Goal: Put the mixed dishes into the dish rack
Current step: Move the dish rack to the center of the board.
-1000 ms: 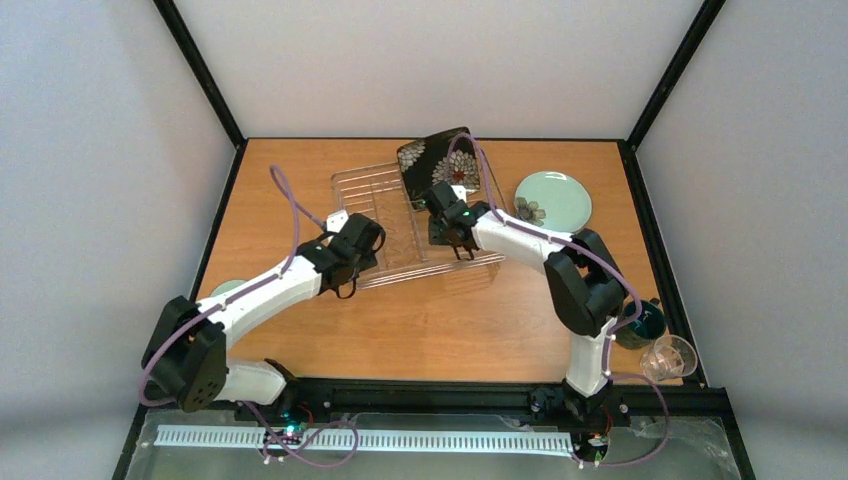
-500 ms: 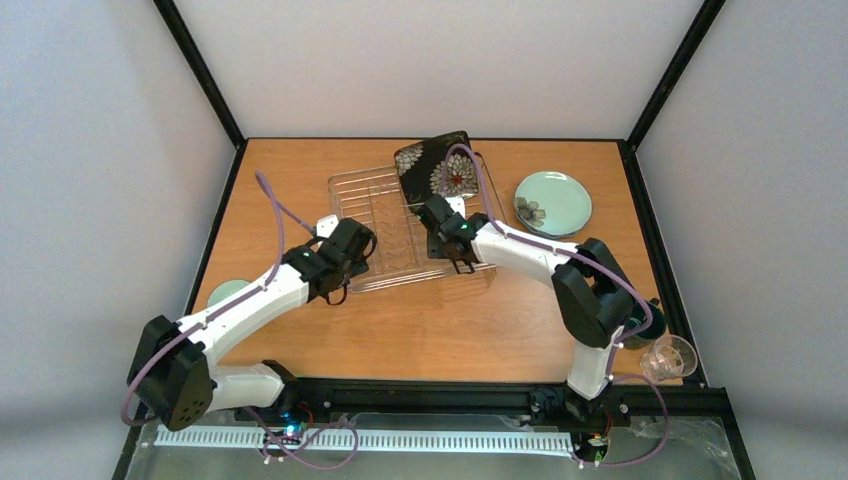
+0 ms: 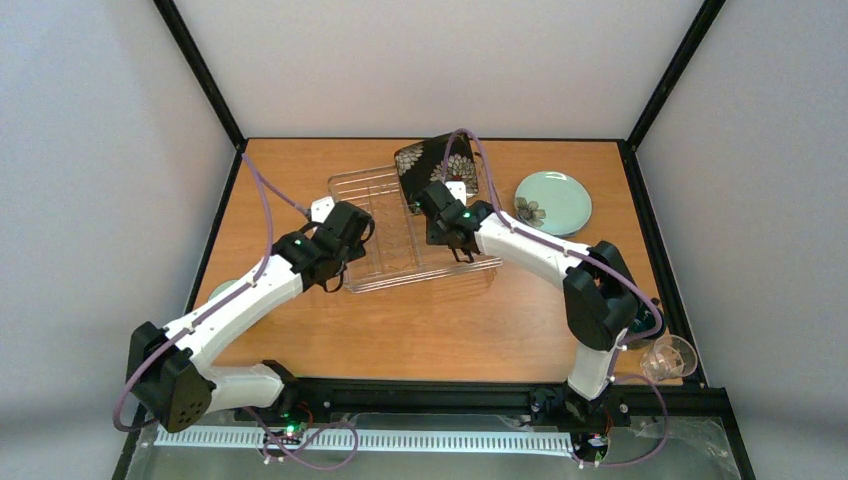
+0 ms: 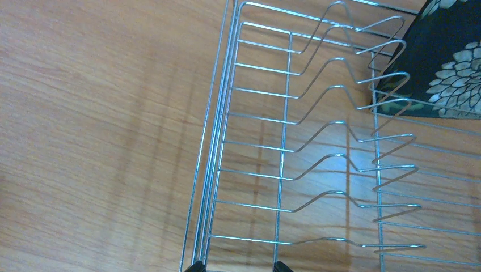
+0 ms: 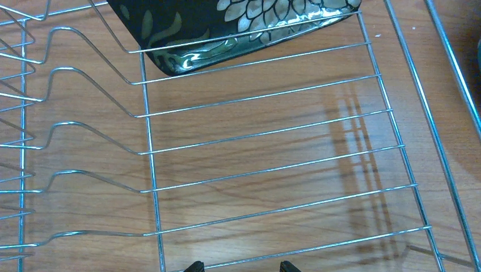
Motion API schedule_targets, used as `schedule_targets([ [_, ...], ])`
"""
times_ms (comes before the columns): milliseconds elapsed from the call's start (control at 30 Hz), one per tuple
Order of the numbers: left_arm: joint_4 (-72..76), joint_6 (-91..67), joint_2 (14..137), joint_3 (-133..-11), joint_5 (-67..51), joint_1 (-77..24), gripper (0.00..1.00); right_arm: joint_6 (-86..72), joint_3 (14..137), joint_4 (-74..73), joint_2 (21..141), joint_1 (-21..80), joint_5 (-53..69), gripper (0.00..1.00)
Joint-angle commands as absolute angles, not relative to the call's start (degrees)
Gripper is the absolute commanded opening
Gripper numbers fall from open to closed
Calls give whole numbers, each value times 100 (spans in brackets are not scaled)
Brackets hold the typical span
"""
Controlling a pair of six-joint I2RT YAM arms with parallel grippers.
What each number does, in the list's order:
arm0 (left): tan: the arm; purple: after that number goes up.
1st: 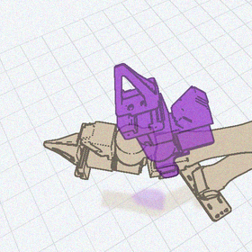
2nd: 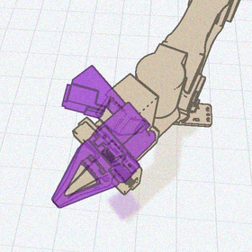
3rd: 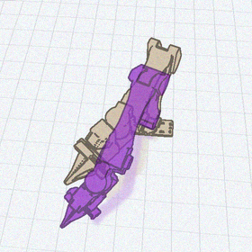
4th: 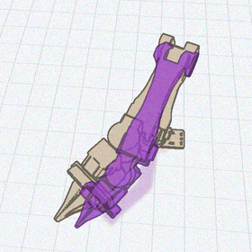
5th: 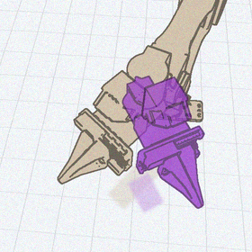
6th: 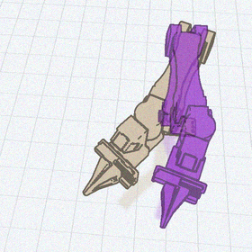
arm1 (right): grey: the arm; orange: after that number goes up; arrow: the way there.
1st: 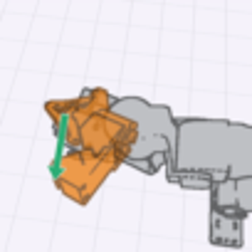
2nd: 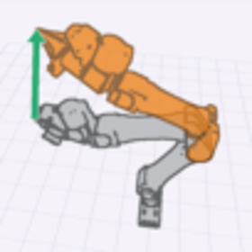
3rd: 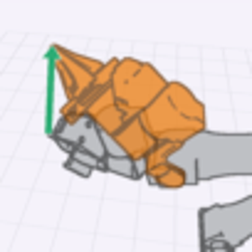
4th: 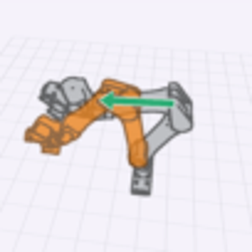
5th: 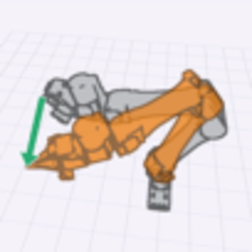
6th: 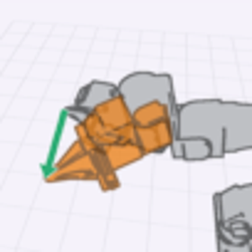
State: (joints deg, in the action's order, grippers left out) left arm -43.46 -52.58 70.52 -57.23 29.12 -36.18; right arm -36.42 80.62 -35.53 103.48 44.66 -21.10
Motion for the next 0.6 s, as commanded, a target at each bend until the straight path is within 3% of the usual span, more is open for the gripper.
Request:
schedule_targets([
  [0, -4575, -4995, 6952, -6104, 3168, -3653, 67, -3646, 8306, -3888, 10237, 4491, -2350, 77],
  [333, -3914, -4027, 7066, -6731, 2646, -3649, 73, -3824, 9203, -4615, 10063, 4432, -2981, 79],
  [567, -3400, -3419, 7981, -7861, 1625, -3654, 75, -3796, 9177, -4658, 9448, 3548, -2943, 80],
])
